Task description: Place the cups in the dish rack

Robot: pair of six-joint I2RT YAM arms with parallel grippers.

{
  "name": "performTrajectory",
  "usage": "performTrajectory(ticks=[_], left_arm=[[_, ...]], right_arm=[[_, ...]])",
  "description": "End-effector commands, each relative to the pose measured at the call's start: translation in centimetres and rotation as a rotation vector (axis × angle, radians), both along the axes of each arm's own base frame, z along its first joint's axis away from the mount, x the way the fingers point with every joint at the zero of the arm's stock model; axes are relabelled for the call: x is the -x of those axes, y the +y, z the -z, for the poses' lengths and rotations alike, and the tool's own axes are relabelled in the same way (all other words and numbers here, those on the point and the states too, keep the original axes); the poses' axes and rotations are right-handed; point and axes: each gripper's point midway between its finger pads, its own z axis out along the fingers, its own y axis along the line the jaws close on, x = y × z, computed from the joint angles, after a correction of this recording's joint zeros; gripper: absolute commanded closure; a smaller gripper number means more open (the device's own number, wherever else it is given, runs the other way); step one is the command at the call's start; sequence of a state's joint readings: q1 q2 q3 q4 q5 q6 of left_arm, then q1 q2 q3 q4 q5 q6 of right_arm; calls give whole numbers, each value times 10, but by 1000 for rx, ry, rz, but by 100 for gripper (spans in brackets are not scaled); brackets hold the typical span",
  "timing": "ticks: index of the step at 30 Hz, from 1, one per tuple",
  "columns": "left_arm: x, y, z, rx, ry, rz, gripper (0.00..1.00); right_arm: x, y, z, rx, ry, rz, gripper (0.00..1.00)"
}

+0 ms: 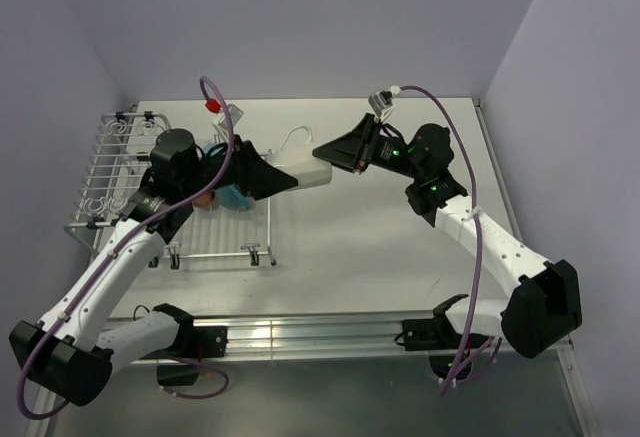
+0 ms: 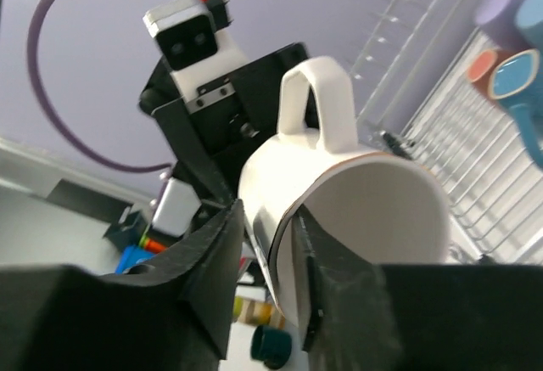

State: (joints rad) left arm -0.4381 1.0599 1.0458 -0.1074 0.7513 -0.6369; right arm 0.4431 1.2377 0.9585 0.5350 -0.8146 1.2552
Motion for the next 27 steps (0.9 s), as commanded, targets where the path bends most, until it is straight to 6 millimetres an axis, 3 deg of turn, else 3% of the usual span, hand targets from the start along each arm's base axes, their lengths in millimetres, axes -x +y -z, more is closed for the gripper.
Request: performTrajectory(ticks=[1,6,18,27], left_arm=[[11,9,-55,48,-181,-28,100],[8,16,-55,17,-171,-85,100],[1,30,-48,-49,-150,-184,100],[-7,53,-45,-136,-110,-334,100]], right_arm=[[-7,-6,-12,14,-92,95,62],[-12,-5,-3,34,-85,111,55],[-25,1,20,90,-46,127,54],[-40,0,41,177,-16,183,54]])
